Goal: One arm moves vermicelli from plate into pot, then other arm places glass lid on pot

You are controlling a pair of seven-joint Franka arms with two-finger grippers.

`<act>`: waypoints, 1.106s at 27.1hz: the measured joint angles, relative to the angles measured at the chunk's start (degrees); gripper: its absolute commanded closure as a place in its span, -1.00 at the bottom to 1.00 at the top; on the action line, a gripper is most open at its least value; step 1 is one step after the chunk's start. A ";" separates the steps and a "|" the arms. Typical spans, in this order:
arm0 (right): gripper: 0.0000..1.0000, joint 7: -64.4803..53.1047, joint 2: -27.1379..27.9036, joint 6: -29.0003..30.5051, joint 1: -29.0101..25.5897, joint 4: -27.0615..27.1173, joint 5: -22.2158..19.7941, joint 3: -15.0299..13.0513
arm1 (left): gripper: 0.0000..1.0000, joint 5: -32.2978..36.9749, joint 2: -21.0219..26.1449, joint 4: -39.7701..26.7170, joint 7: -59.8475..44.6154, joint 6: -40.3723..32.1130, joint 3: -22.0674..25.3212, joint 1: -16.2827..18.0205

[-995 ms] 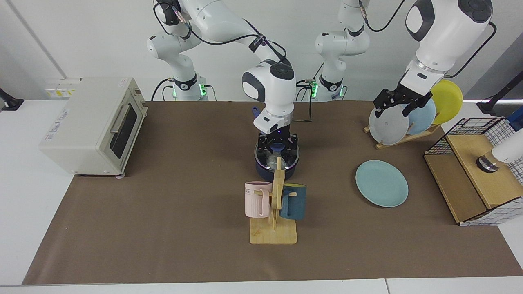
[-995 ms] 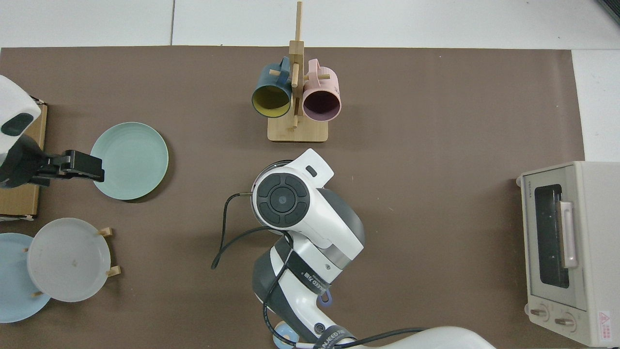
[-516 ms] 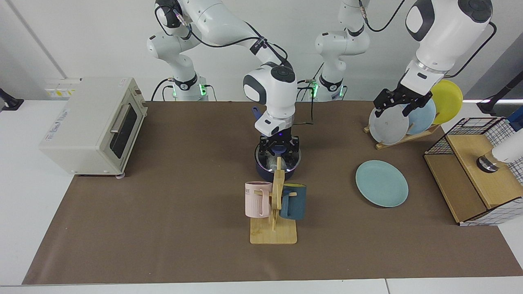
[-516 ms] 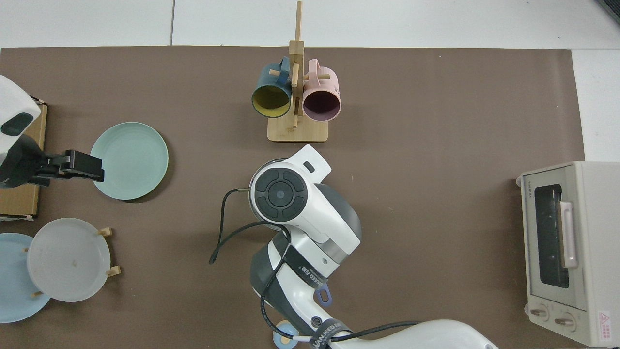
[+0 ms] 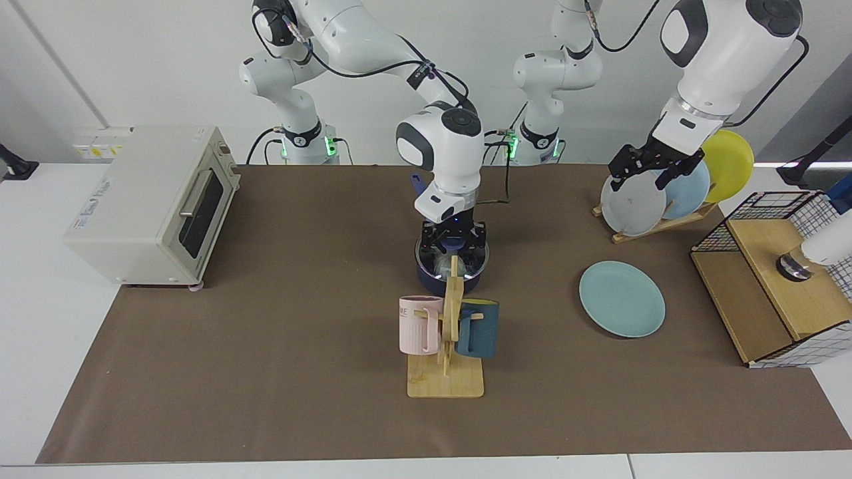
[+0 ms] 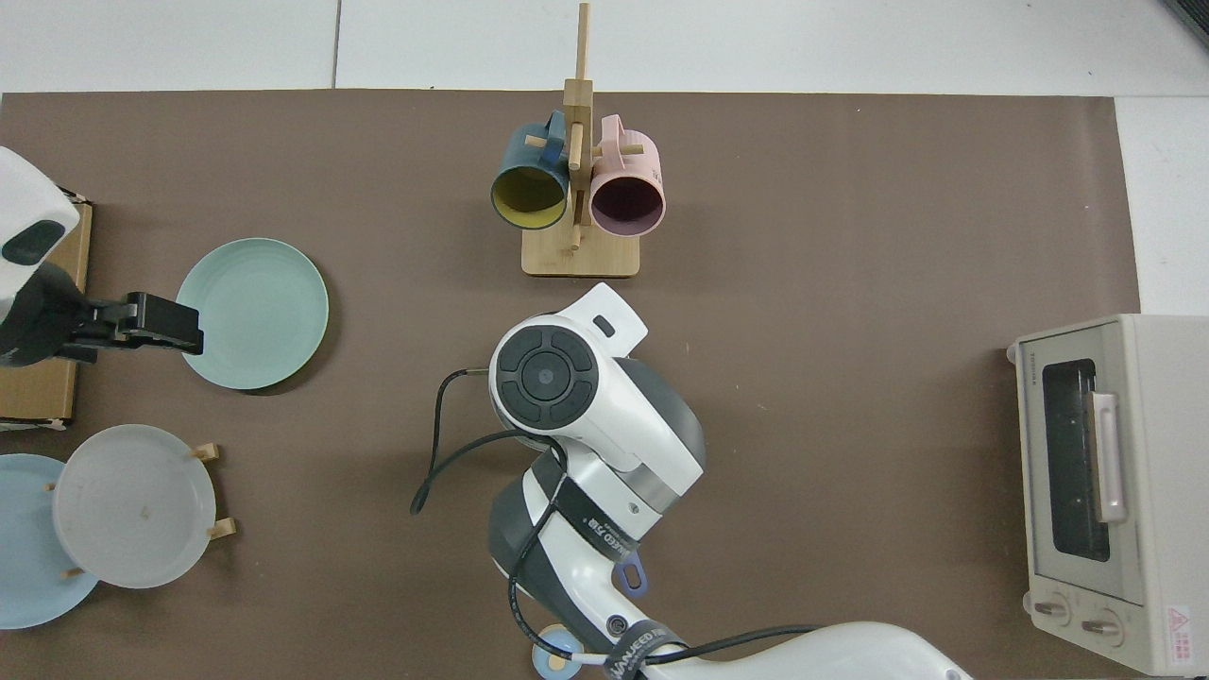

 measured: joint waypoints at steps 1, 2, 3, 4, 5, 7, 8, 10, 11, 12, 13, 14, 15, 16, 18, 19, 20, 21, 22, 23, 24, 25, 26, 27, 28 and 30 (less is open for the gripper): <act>1.00 -0.11 0.01 -0.19 0.01 0.05 0.00 0.01 | -1.00 0.00 0.00 0.00 0.00 0.00 0.00 0.00; 1.00 -0.24 0.01 -0.36 0.01 0.09 -0.01 0.02 | -1.00 0.00 0.00 0.00 0.00 0.00 0.00 0.00; 1.00 -0.41 0.01 -0.55 0.02 0.11 -0.01 0.04 | -1.00 0.00 0.00 0.00 0.00 0.00 0.00 0.00; 1.00 -0.68 0.01 -0.74 0.02 0.15 -0.01 0.06 | -1.00 0.00 0.00 0.00 0.00 0.00 0.00 0.00; 1.00 -0.88 0.02 -0.84 0.02 0.17 -0.01 0.07 | -1.00 0.00 0.00 0.00 0.00 0.00 0.00 0.00; 1.00 -1.08 0.03 -0.91 0.03 0.20 0.00 0.09 | -1.00 0.00 0.00 0.00 0.00 0.00 0.00 0.00; 1.00 -1.09 0.04 -0.92 0.02 0.22 0.00 0.09 | -1.00 0.00 0.00 0.00 0.00 0.00 0.00 0.00; 0.81 -1.09 0.06 -0.95 0.02 0.25 0.01 0.09 | -1.00 0.00 0.00 0.00 0.00 0.00 0.00 0.00; 0.46 -1.09 0.07 -0.97 0.02 0.27 0.02 0.09 | -1.00 0.00 0.00 0.00 0.00 0.00 0.00 0.00; -0.07 -1.09 0.07 -1.00 0.02 0.30 0.03 0.08 | -1.00 0.00 0.00 0.00 0.00 0.00 0.00 0.00; -0.82 -1.09 0.09 -1.05 0.02 0.34 0.05 0.08 | -1.00 0.00 0.00 0.00 0.00 0.00 0.00 0.00; -0.98 -1.09 0.10 -1.14 0.01 0.39 0.07 0.07 | -1.00 0.00 0.00 0.00 0.00 0.00 0.00 0.00; -0.97 -1.09 0.12 -1.24 0.01 0.45 0.08 0.06 | -1.00 0.00 0.00 0.00 0.00 0.00 0.00 0.00; -0.97 -1.09 0.13 -1.32 0.01 0.54 0.08 0.06 | -1.00 0.00 0.00 0.00 0.00 0.00 0.00 0.00; -0.97 -1.09 0.12 -1.53 0.04 0.88 0.08 0.07 | -1.00 0.00 -0.01 0.00 0.00 0.00 0.00 0.00; -0.97 -1.09 0.12 -1.66 0.05 1.09 0.08 0.08 | -1.00 0.00 -0.01 0.00 0.00 0.00 0.00 0.00; -0.97 -1.09 0.12 -1.82 0.05 1.32 0.08 0.09 | -1.00 0.00 -0.01 0.00 0.00 0.00 0.01 0.00; -0.97 -1.09 0.12 -1.97 0.05 1.56 0.08 0.09 | -1.00 0.00 -0.01 0.00 0.00 0.00 0.02 0.00; -0.97 -1.09 0.12 -2.15 0.05 1.81 0.08 0.09 | -1.00 0.00 -0.01 0.00 0.00 0.00 0.03 0.00; -0.97 -1.09 0.13 -2.39 0.05 2.03 0.08 0.09 | -1.00 0.00 -0.01 0.00 0.00 0.00 0.04 0.00; -0.97 -1.09 0.13 -2.75 0.05 2.28 0.08 0.09 | -1.00 0.00 -0.01 0.00 0.00 0.00 0.04 0.00; -0.97 -1.09 0.13 -3.33 0.05 2.60 0.08 0.09 | -1.00 0.00 -0.01 0.00 0.00 0.00 0.04 0.00; -0.97 -1.09 0.14 -4.08 0.04 3.02 0.08 0.08 | -1.00 0.00 -0.01 0.00 0.00 0.00 0.04 0.00; -0.98 -1.09 0.13 -4.82 0.02 3.45 0.08 0.06 | -1.00 0.00 -0.01 0.00 0.00 0.00 0.04 0.00; -0.98 -1.09 0.13 -5.49 0.00 3.96 0.08 0.00 | -1.00 0.00 -0.01 0.00 0.00 0.00 0.04 0.00; -0.98 -1.09 0.09 -7.05 -0.07 5.27 0.08 -0.24 | -1.00 0.00 -0.01 0.00 0.00 0.00 0.05 0.00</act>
